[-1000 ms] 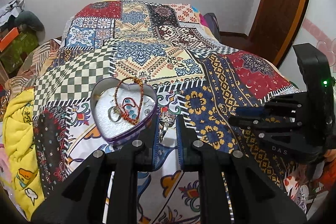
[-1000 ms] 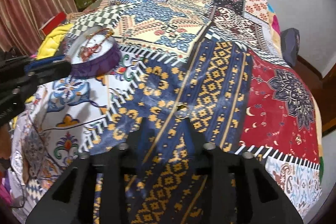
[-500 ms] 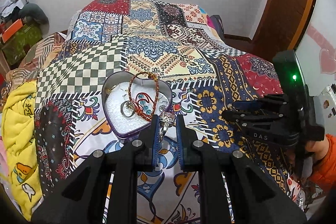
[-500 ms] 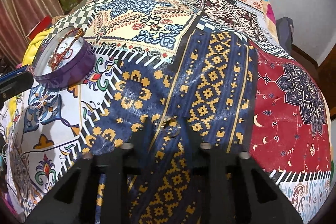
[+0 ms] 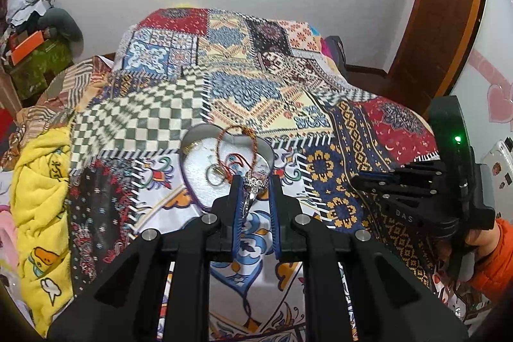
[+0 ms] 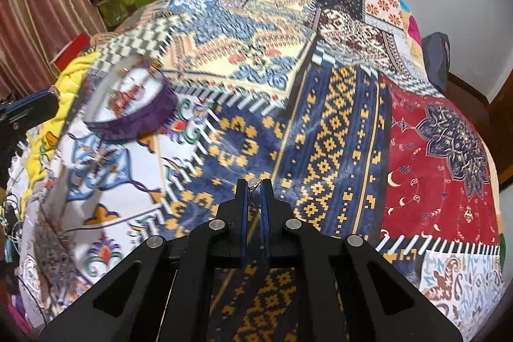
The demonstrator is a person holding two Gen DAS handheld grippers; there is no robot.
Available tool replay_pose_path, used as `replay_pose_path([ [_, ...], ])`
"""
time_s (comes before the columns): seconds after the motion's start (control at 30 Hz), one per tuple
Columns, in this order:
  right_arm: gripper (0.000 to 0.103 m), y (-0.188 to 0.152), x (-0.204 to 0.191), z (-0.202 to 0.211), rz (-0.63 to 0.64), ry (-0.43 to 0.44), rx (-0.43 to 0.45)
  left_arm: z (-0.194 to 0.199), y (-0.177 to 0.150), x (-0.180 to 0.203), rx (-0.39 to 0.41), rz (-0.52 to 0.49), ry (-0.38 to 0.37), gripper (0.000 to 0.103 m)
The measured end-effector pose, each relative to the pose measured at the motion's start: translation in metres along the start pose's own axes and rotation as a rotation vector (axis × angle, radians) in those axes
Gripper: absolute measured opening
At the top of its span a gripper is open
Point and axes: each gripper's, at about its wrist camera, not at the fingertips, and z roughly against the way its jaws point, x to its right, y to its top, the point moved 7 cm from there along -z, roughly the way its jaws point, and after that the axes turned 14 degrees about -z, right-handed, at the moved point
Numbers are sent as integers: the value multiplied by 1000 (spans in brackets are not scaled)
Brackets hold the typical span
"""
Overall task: Organize jewelry
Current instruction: 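Carry the silver pendant over the heart tin with the left gripper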
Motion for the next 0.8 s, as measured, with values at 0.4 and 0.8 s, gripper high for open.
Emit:
replay_pose_path([
  [0.4, 6, 47, -66, 51, 70, 130, 147, 30, 11, -34, 63, 43, 59, 14],
  [0.8, 6, 65, -112, 29, 99, 239, 139, 20, 16, -55, 68, 51, 83, 14],
])
